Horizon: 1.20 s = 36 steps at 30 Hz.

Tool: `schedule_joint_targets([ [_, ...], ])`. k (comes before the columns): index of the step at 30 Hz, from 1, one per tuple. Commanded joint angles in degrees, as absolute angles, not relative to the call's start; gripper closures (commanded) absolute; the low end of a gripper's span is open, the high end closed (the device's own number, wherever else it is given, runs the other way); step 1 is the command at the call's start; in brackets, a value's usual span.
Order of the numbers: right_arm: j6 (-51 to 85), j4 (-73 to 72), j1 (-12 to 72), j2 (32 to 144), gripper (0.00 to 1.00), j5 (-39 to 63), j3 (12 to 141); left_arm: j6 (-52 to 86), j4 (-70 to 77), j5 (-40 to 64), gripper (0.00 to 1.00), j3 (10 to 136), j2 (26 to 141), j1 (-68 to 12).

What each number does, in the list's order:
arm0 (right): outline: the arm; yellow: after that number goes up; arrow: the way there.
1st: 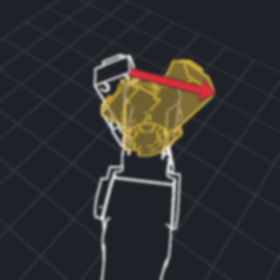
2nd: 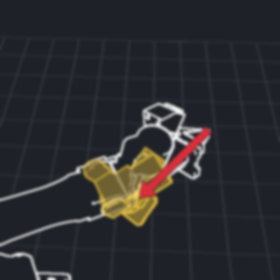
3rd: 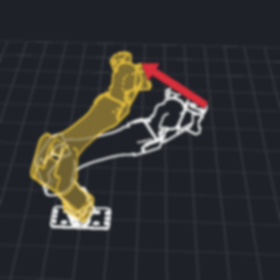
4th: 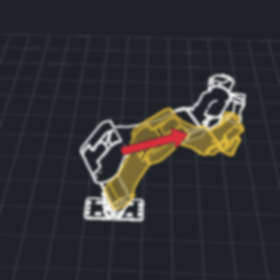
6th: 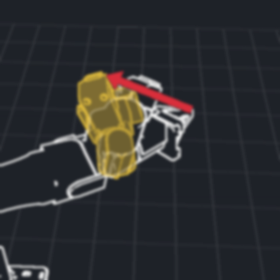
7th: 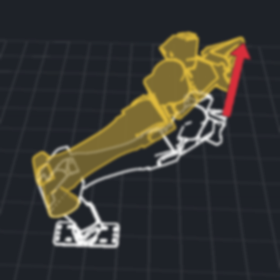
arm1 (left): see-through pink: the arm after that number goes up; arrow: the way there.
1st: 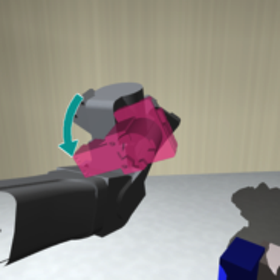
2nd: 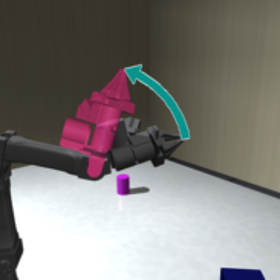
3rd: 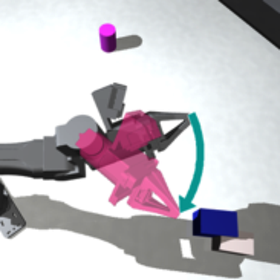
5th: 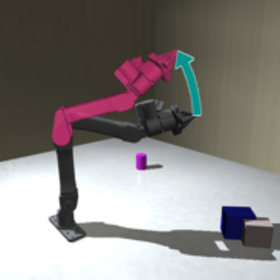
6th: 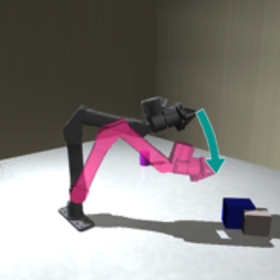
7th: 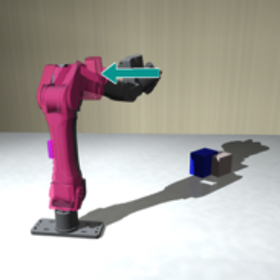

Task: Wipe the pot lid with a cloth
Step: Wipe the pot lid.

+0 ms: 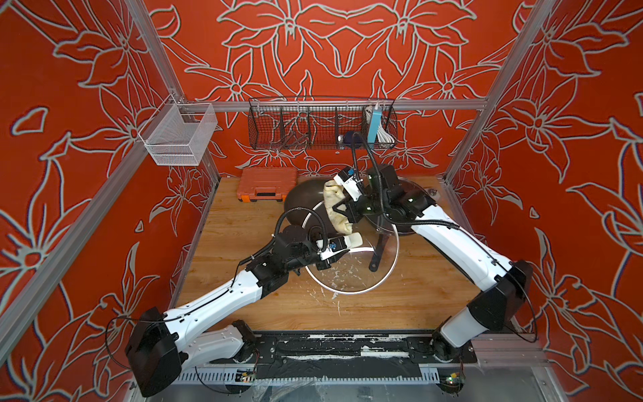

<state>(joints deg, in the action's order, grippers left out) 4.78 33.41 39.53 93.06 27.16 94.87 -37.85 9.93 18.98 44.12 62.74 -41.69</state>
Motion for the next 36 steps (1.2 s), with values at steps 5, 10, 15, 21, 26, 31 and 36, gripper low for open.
schedule_joint_targets([
  [5,4.1,35.3,41.8,95.3,1.0,28.1,97.6,-45.0,25.6,21.7,1.0,46.6,57.2,-42.1],
  [10,6.0,34.3,39.7,92.1,1.0,22.5,95.1,-43.1,27.0,20.6,1.0,46.2,57.4,-42.1],
  [15,8.1,32.6,35.7,86.9,1.0,21.0,90.2,-41.9,29.1,18.7,1.0,45.5,57.6,-42.4],
  [21,9.9,32.2,30.0,79.4,1.0,19.8,82.2,-34.7,31.6,14.3,1.0,45.9,57.8,-42.5],
  [26,11.7,32.9,26.0,73.4,1.0,18.8,75.3,-29.2,31.0,12.0,1.0,47.4,58.4,-42.6],
  [31,11.0,34.7,25.4,68.6,1.0,18.8,71.5,-25.0,30.3,9.8,1.0,48.9,59.3,-42.7],
  [36,7.7,35.9,25.7,65.4,1.0,23.7,68.5,-19.1,27.8,5.7,1.0,51.4,60.4,-42.6],
])
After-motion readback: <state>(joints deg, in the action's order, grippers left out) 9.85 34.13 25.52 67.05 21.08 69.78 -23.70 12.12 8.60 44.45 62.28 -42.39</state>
